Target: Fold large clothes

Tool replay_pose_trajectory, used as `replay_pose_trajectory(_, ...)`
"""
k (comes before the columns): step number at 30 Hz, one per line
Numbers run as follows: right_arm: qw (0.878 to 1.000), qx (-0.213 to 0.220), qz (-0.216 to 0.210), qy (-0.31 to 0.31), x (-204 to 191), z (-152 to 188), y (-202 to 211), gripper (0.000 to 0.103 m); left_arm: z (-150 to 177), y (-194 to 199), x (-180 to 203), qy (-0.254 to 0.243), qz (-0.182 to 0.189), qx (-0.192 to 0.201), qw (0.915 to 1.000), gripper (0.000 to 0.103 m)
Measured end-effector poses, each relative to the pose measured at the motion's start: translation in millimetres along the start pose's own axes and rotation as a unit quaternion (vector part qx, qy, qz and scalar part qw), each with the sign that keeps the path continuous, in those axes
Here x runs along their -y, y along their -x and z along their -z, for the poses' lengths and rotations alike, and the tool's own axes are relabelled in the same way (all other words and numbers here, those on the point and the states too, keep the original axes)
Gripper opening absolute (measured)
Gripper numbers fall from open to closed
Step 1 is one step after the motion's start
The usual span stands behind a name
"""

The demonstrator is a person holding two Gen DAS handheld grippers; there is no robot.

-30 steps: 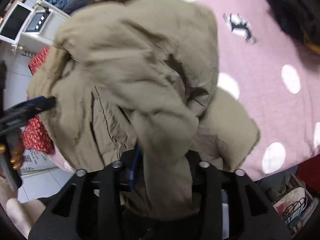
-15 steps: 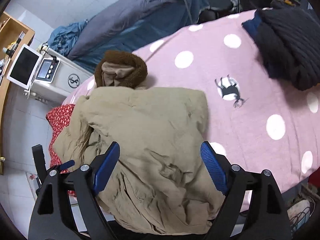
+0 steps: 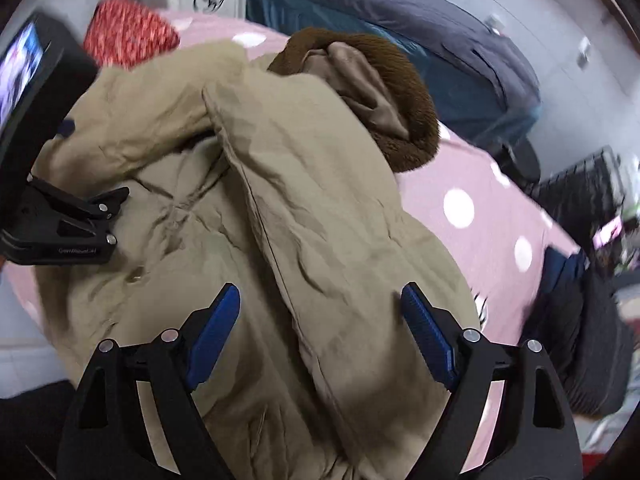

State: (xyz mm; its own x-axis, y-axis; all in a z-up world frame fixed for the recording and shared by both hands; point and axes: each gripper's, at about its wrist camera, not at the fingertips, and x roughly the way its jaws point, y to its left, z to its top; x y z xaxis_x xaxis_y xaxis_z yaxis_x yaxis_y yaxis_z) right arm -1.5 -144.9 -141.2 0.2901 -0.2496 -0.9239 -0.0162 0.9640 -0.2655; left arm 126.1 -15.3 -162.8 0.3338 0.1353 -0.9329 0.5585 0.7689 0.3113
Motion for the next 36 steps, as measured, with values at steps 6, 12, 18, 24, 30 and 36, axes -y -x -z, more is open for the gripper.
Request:
replay_pose_trajectory(6, 0.998, -0.008, 0.049, -0.029, 29.9, 7.6, -19.3, 0.023, -14.3, -17.6, 0.3, 0.029, 0.003, -0.013, 0.9995, 0.081)
replay_pose_trajectory(12, 0.963, 0.024, 0.034, -0.265, 163.0, 57.6, 11.7, 0.015, -18.2, -12.5, -31.4, 0.062, 0.029, -0.010, 0.9976, 0.047)
replay_pose_trajectory(18, 0.862, 0.018, 0.042, -0.505, 292.7, 178.0, 29.4, 0.014, -14.1, -4.0, -47.5, 0.086, 0.056, -0.003, 0.9947, 0.030)
replay_pose_trajectory(24, 0.749, -0.068, -0.003, -0.659, 299.4, 300.8, -7.5, 0.014, -4.8, 7.1, -68.9, 0.130, 0.077, 0.005, 0.9886, 0.026)
replay_pose_trajectory(30, 0.684, -0.118, -0.021, -0.720, 255.2, 335.3, -25.7, 0.031, 8.4, 17.9, -128.7, 0.238, 0.126, 0.006, 0.9632, 0.026)
replay_pose_trajectory(36, 0.711, -0.042, 0.093, -0.696, 266.3, 304.5, 30.2, 0.079, 63.7, 27.1, -198.3, 0.363, 0.141, 0.027, 0.9207, 0.026)
